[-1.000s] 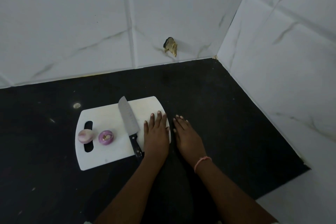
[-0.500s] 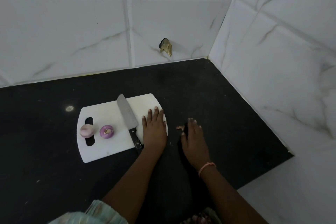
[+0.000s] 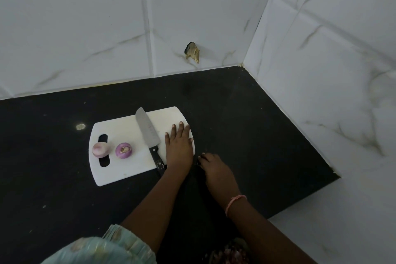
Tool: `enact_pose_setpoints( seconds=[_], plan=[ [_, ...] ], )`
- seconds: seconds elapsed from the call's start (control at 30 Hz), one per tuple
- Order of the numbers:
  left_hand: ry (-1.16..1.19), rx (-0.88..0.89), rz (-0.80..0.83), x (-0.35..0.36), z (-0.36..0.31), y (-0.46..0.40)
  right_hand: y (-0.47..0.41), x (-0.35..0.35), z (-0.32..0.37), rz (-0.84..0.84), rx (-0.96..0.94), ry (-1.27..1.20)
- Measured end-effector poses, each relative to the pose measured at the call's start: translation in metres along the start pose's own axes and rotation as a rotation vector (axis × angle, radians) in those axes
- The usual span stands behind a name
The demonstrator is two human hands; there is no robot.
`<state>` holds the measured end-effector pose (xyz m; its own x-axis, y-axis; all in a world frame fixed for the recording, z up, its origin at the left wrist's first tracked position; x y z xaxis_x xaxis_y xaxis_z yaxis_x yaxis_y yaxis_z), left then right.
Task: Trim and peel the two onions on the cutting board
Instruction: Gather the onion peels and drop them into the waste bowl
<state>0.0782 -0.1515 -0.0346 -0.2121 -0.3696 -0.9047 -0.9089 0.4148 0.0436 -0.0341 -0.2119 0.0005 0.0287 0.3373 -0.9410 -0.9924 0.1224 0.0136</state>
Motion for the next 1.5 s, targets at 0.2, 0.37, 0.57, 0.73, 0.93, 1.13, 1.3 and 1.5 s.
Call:
enact_pose_setpoints(
  seconds=[0.2, 0.37, 0.57, 0.73, 0.93, 1.13, 1.3, 1.5],
  plan=[
    [-0.009, -0.011, -0.001, 0.0, 0.0, 0.0, -0.003, -0.006, 0.011, 0.11, -0.082, 0.186],
    [-0.005, -0.009, 0.01, 0.0, 0.0, -0.001, -0.013, -0.01, 0.022, 0.074, -0.053, 0.222],
    [0.034, 0.001, 0.008, -0.004, -0.001, 0.001, -0.014, -0.016, 0.024, 0.018, -0.029, 0.189],
    [0.215, -0.021, -0.034, -0.013, -0.001, 0.001, -0.022, -0.036, -0.016, -0.025, 0.212, -0.141],
    [1.139, -0.194, 0.021, -0.036, -0.017, 0.021, -0.026, -0.092, -0.033, -0.2, 0.376, -0.737],
    [2.076, -0.693, 0.342, -0.01, -0.038, 0.049, -0.043, -0.089, 0.009, -0.182, 0.22, -0.375],
    [2.134, -0.677, 0.392, -0.008, -0.034, 0.053, -0.024, -0.098, 0.01, -0.456, 0.115, -0.466],
    [2.025, -0.745, 0.103, -0.007, 0.005, 0.041, -0.01, -0.058, -0.039, -0.383, 0.367, -0.396]
  ],
)
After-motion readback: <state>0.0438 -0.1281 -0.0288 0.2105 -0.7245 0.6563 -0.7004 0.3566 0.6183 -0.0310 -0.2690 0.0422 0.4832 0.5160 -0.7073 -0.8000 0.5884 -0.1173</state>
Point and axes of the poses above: each hand's wrist, its own y-axis away from the middle knuckle, its own x-axis out of the palm, z = x × y, the point moved 9 cm from there along -y, towards the middle knuckle, and after that the axes turned 3 degrees about x, right-handed, at the moved point
